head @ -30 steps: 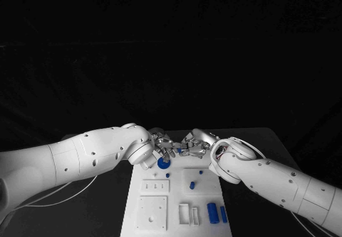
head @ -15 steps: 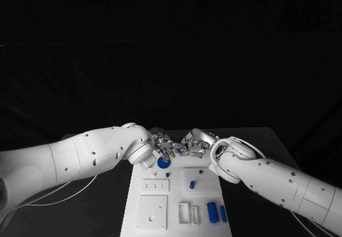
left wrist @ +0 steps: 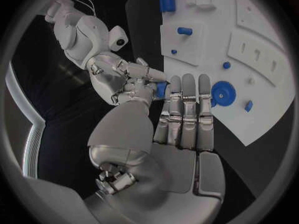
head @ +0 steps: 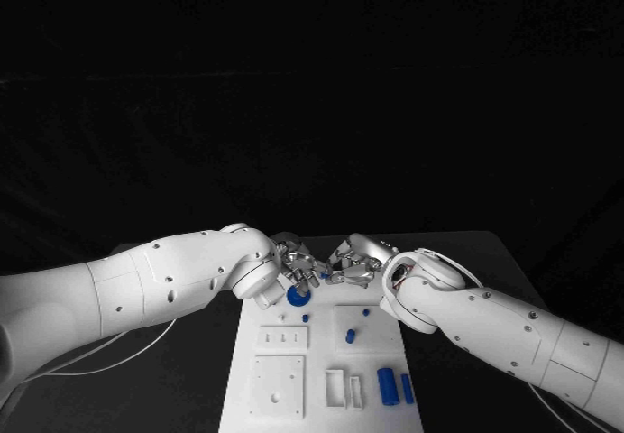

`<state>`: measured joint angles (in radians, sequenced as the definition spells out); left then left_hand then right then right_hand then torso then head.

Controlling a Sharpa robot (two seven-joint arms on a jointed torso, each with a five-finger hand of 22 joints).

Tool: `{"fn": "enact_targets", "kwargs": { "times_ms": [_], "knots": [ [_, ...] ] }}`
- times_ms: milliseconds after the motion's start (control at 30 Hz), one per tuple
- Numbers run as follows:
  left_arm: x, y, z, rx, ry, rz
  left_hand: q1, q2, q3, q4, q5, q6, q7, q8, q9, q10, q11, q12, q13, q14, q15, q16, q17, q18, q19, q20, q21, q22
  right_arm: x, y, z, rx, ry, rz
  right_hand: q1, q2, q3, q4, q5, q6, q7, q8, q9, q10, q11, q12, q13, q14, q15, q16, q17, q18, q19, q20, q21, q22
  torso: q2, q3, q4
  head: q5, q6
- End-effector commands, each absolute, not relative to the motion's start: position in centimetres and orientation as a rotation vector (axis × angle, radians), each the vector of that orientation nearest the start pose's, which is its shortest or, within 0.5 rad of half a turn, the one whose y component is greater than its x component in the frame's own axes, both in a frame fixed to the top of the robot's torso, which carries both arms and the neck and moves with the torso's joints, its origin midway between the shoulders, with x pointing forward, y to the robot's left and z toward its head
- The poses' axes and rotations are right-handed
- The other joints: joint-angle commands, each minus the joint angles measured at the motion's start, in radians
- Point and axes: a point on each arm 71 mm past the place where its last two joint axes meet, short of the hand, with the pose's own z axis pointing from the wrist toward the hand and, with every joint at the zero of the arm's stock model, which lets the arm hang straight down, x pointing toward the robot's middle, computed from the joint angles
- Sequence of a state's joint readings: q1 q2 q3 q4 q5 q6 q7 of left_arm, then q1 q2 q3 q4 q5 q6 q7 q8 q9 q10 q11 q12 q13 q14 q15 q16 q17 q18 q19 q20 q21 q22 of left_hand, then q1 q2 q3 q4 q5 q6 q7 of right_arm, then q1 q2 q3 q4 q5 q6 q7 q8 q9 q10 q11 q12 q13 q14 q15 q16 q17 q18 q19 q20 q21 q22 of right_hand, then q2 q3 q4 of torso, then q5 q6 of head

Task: Assemble the parts on the task board

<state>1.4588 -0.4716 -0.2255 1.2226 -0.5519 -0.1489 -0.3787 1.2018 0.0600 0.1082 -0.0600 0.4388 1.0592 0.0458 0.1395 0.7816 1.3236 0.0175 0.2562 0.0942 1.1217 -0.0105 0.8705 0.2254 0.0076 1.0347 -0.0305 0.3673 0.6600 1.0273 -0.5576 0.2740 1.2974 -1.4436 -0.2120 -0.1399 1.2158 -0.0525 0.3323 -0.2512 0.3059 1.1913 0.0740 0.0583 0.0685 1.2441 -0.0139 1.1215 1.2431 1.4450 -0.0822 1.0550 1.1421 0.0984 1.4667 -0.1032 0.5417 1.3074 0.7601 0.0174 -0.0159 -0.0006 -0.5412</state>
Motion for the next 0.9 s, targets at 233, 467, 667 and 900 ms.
{"fn": "enact_targets", "kwargs": {
  "times_ms": [233,467,667,900],
  "knots": [
    [54.49,10.71,-15.98,-0.542,2.137,-0.807,-0.024,0.013,0.066,-0.035,0.03,-0.015,-0.003,0.022,0.037,0.013,-0.003,-0.009,-0.007,-0.003,-0.005,0.005,0.002,-0.008,-0.008,-0.006,0.006,0.034,52.67,-12.74,-18.45,0.042,1.683,0.795,-0.007,0.003,-0.006,0.002,0.002,0.003,0.0,0.004,0.0,-0.002,-0.002,-0.002,-0.002,0.001,0.004,-0.004,-0.003,-0.003,0.014,0.006,-0.009,0.056,0.0,0.0005,-0.0006,0.0,-0.005],
    [54.55,10.81,-15.94,-0.553,2.132,-0.822,-0.031,0.029,0.106,-0.072,0.038,0.006,-0.005,0.036,0.056,0.037,-0.011,-0.01,-0.009,0.014,-0.014,0.012,0.007,-0.003,-0.007,-0.015,0.022,0.074,52.76,-12.82,-18.53,0.046,1.682,0.794,-0.014,-0.004,-0.015,0.008,0.003,-0.017,0.004,0.004,-0.001,-0.009,0.002,-0.01,-0.009,-0.003,0.006,-0.013,-0.009,0.0,0.012,0.008,-0.024,0.053,-0.001,0.0006,-0.0005,0.0,-0.006],
    [54.57,10.87,-15.95,-0.559,2.134,-0.828,-0.07,-0.001,0.262,-0.101,-0.053,0.046,-0.007,0.006,0.083,0.075,-0.018,-0.03,-0.014,0.031,-0.023,0.021,0.017,0.001,-0.017,-0.025,0.055,0.135,52.84,-12.93,-18.58,0.054,1.678,0.797,-0.016,-0.01,-0.052,0.022,0.001,-0.047,0.012,0.004,-0.002,-0.017,0.008,-0.02,-0.018,-0.007,0.011,-0.022,-0.016,0.004,0.011,0.013,-0.042,0.049,-0.001,0.0002,-0.0008,-0.002,-0.008],
    [54.72,11.32,-15.94,-0.578,2.124,-0.818,-0.085,-0.015,0.29,-0.111,-0.032,0.072,-0.014,-0.009,0.133,0.099,-0.028,-0.022,0.003,0.043,-0.032,0.046,0.039,0.004,-0.017,-0.033,0.078,0.188,52.98,-13.54,-18.64,0.064,1.67,0.796,-0.007,-0.032,-0.196,0.064,-0.036,-0.189,0.041,0.007,-0.004,-0.051,0.029,-0.057,-0.053,-0.028,0.028,-0.065,-0.051,0.018,-0.002,0.03,-0.138,0.027,-0.002,0.0005,0.0003,-0.002,-0.01]
  ]
}}
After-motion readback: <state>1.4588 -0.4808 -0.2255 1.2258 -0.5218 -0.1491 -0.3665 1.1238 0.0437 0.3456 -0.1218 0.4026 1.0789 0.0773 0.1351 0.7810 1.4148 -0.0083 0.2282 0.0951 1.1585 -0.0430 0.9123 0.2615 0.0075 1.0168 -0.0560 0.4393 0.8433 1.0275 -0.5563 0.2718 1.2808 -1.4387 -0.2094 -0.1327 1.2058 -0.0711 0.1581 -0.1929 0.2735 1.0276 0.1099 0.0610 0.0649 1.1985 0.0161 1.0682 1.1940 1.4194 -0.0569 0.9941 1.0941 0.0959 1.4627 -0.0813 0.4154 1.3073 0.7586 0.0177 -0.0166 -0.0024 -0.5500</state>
